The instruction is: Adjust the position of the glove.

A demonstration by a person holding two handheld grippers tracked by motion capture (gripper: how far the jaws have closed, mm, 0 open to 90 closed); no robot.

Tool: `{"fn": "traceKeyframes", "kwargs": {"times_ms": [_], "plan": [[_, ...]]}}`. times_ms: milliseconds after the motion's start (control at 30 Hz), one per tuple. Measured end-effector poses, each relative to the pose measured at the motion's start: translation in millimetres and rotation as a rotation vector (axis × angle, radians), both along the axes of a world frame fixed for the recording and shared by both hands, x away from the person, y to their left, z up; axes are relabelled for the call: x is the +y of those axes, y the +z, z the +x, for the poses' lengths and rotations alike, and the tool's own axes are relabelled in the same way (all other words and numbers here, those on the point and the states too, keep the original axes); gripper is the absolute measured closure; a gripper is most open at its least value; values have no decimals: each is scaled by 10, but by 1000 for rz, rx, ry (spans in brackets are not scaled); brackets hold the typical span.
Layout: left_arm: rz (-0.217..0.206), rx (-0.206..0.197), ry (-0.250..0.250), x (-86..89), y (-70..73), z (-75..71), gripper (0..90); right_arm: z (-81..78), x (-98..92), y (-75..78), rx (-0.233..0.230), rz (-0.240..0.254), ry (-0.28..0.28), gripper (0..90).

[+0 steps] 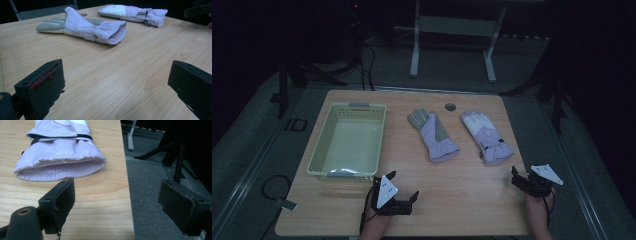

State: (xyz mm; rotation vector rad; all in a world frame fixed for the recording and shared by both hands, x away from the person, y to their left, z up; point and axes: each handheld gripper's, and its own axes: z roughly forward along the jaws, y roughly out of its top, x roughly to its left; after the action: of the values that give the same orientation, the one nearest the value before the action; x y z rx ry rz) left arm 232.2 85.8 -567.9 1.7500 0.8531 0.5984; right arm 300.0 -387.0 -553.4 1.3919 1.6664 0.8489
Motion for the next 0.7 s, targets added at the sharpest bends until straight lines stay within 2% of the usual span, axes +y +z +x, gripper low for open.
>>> {"fn": "traceKeyframes", "kwargs": {"times_ms": [67, 467, 500, 533, 567, 667, 700], "plan": [[0, 0, 0, 1, 0, 1, 7, 7, -20, 1, 7, 19, 18, 136], [0, -4, -5, 0, 0, -2, 7, 34, -23, 28, 51, 14, 30, 127], [1, -4, -7, -1, 0, -2, 7, 50, -24, 96, 47, 5, 31, 127], [1, -4, -7, -1, 0, -2, 7, 50, -24, 96, 47, 5, 31, 127], [3, -4, -8, -1, 0, -1, 7, 71, -19, 158, 52, -15, 33, 120], [3, -4, -9, -2, 1, -2, 7, 101, -9, 213, 71, -24, 46, 116], [3, -4, -8, -2, 0, -2, 7, 121, 11, 277, 77, -33, 59, 138]]}}
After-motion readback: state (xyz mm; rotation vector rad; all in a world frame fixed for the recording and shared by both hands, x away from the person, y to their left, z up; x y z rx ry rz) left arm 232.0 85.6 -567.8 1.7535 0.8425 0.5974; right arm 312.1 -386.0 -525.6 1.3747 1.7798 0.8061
